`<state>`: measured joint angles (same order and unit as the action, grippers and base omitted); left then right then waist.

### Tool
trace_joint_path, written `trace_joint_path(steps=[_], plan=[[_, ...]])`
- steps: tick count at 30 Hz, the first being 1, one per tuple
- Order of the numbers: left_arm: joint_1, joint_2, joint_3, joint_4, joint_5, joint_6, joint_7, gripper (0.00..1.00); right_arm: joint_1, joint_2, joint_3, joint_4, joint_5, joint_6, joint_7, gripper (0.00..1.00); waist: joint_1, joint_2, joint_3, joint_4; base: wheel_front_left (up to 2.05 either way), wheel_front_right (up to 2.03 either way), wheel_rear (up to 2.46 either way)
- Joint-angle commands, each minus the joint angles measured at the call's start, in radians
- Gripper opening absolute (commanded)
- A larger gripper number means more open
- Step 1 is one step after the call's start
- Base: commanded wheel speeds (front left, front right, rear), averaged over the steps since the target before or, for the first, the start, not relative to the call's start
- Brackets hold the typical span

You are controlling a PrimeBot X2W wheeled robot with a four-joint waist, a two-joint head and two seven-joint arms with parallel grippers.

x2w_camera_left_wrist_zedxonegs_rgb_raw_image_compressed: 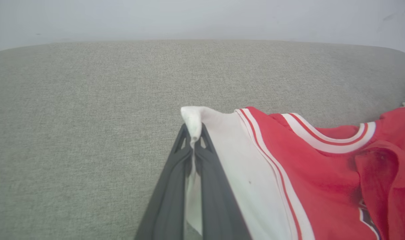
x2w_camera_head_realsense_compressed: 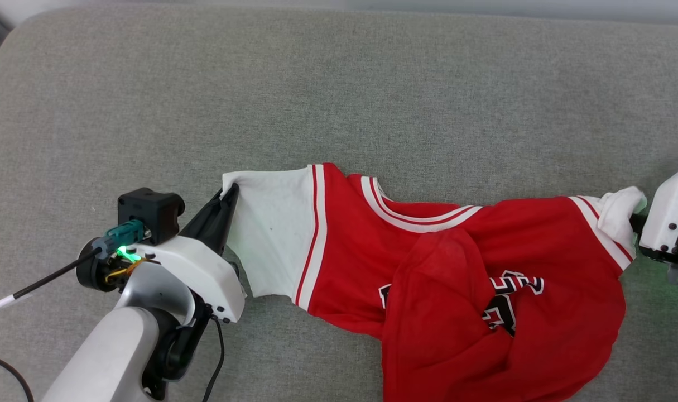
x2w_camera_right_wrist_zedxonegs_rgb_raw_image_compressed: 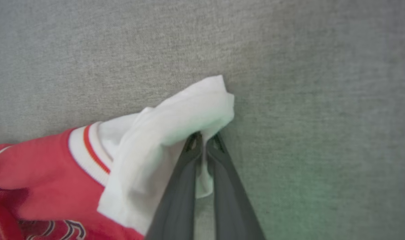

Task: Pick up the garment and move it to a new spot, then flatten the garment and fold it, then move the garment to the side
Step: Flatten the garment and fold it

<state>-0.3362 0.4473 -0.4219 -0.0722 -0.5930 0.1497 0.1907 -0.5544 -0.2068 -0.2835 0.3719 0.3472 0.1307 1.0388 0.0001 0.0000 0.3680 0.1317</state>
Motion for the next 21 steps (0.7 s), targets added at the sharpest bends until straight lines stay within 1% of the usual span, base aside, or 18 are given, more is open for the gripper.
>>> trace_joint_path(steps=[1,5,7,10,13,18,21], plan=[[-0.012,-0.001,-0.001,0.004,-0.001,-0.002,-0.005,0.0,0.033,0.027,0.021,0.044,0.008,0.0,0.027,0.0,-0.0001,0.0,-0.005,-0.002,0.0,0.0,0.0],[-0.015,0.003,0.006,0.022,-0.01,-0.005,-0.004,0.0,0.012,-0.001,0.029,0.03,0.011,0.0,0.017,0.0,-0.0001,0.0,-0.031,-0.012,0.0,0.0,0.0],[-0.024,0.005,0.012,0.037,-0.015,-0.006,-0.007,0.0,-0.002,-0.024,0.041,0.007,0.011,0.0,-0.013,0.0,-0.0001,0.0,-0.053,-0.019,0.0,0.0,0.0],[-0.043,0.008,0.039,0.072,-0.02,0.006,-0.024,0.0,-0.024,-0.048,0.073,-0.032,0.019,0.0,-0.095,0.0,-0.0001,0.0,-0.091,-0.033,0.0,0.0,0.0],[-0.075,0.014,0.062,0.118,-0.024,0.007,-0.037,0.0,-0.025,-0.065,0.1,-0.043,0.023,0.0,-0.174,0.0,-0.0001,0.0,-0.136,-0.053,0.0,0.0,0.0],[-0.159,0.031,0.103,0.211,-0.028,-0.004,-0.067,0.0,-0.056,-0.088,0.132,-0.027,0.016,0.0,-0.29,0.0,-0.0001,0.0,-0.209,-0.084,0.0,0.0,0.0],[-0.225,0.022,0.124,0.285,-0.04,-0.015,-0.091,0.0,-0.076,-0.105,0.157,-0.002,0.021,0.0,-0.346,0.0,-0.0001,0.0,-0.242,-0.096,0.0,0.0,0.0]])
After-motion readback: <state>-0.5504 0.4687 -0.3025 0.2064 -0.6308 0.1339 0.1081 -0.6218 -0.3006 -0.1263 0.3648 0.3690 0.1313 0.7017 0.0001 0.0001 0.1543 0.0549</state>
